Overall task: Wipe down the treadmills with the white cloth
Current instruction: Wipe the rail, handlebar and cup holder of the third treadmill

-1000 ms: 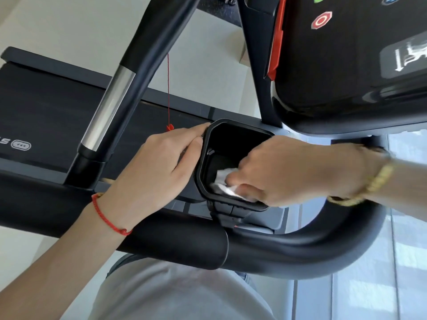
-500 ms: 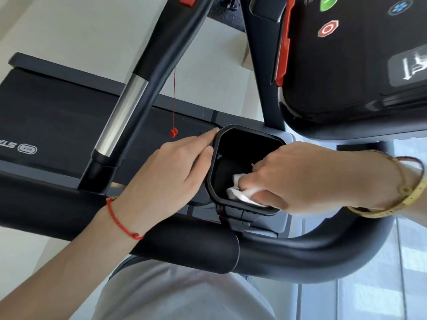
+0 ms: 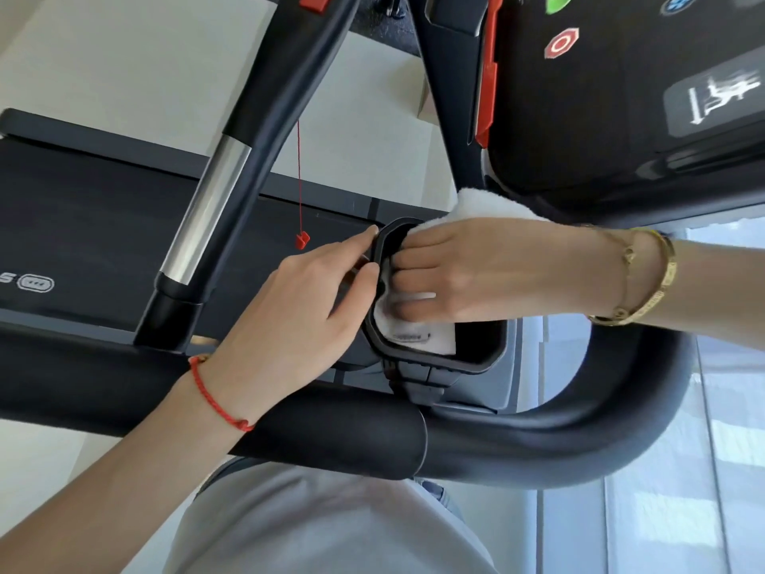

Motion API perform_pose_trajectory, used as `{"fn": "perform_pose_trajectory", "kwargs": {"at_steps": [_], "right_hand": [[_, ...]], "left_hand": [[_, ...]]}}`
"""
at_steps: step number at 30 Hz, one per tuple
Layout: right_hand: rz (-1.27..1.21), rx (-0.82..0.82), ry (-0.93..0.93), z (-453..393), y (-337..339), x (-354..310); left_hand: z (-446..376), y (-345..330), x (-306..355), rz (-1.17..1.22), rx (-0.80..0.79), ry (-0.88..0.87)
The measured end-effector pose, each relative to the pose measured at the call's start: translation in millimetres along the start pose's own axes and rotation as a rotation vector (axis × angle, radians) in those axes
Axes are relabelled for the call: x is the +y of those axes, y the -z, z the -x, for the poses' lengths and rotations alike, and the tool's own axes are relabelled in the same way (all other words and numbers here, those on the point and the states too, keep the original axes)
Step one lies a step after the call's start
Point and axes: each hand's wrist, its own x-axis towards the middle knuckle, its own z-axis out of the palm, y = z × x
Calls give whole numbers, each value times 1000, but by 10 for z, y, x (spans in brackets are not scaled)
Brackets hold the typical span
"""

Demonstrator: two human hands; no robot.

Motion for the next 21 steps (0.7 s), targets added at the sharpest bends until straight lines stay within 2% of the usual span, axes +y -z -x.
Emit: {"fn": "perform_pose_trajectory", "kwargs": {"at_steps": [2, 4, 8, 10, 13, 14, 15, 16, 18, 21], "right_hand": [[-76, -117, -55, -91, -71, 24], [-271, -248, -272, -112, -24, 9], [-424, -302, -498, -119, -105, -83], [-424, -379, -511, -105, -55, -106], [-280, -537, -357, -68, 115, -99], [-187, -508, -216, -34, 131, -108], [-164, -497, -177, -12, 169, -113], [-175, -490, -213, 5, 215, -97], [-327, -441, -392, 57, 296, -119], [-799, -316, -800, 121, 389, -232]], "left_hand": [[8, 6, -4, 4, -2, 1], [11, 18, -18, 6, -4, 8], [13, 27, -25, 0, -25, 11], [14, 28, -23, 3, -32, 8], [9, 39, -37, 17, -26, 10], [9, 39, -38, 17, -28, 13], [11, 37, -35, 15, -31, 14], [11, 35, -34, 12, -33, 13], [6, 35, -37, 10, -31, 18], [8, 42, -29, 12, -41, 25]]}}
